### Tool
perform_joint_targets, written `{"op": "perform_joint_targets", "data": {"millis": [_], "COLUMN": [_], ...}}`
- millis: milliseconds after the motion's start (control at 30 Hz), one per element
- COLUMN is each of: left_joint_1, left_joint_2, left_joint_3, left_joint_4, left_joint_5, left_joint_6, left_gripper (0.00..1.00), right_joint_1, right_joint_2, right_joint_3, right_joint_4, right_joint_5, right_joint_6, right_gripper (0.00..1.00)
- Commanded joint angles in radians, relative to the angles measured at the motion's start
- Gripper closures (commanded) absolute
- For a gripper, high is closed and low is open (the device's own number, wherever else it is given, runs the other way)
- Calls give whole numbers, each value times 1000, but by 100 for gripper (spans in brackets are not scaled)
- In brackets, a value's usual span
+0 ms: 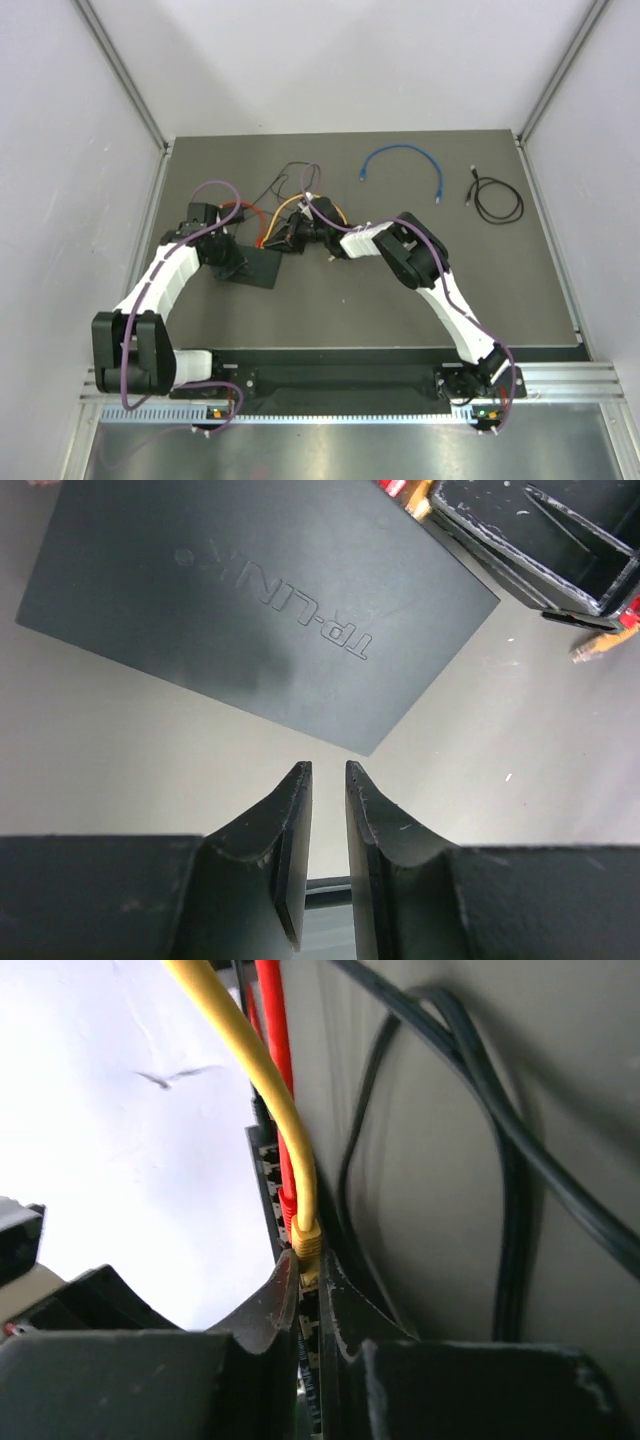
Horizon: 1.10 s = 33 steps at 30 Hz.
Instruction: Pull the plug from the switch port
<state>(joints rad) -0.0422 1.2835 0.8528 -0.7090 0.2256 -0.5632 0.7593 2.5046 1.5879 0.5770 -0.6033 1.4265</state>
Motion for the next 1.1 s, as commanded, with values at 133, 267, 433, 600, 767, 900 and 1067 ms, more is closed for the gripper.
{"op": "perform_joint_targets", "data": {"millis": [133, 267, 433, 600, 767, 900, 1067], "left_joint_1": [-2, -2, -2, -7, -7, -7, -7], "left_joint_2": [80, 120, 149, 132, 186, 229, 286], "left_joint_3": [38, 29, 0, 8, -1, -15, -6], "left_joint_4": [34, 19, 84, 149, 80, 2, -53], "left_joint_5": [-3, -23, 17, 47, 8, -69, -127], "left_joint_6": [-26, -24, -52, -75, -76, -92, -124], "left_gripper": [74, 74, 74, 74, 75, 75, 75], "right_joint_1": [24, 46, 61, 66, 75, 74, 78], "right_joint_2": [-110, -153, -132, -113, -116, -102, -93], "right_joint_3": [50, -50, -49, -26, -28, 3, 66], "right_joint_4": [-383, -346, -305, -312, -293, -322, -403], "right_joint_5": [34, 54, 68, 67, 40, 63, 172], "right_joint_6": [-263, -273, -279, -278, -282, -307, -460], "right_gripper": [100, 100, 100, 100, 100, 100, 100]}}
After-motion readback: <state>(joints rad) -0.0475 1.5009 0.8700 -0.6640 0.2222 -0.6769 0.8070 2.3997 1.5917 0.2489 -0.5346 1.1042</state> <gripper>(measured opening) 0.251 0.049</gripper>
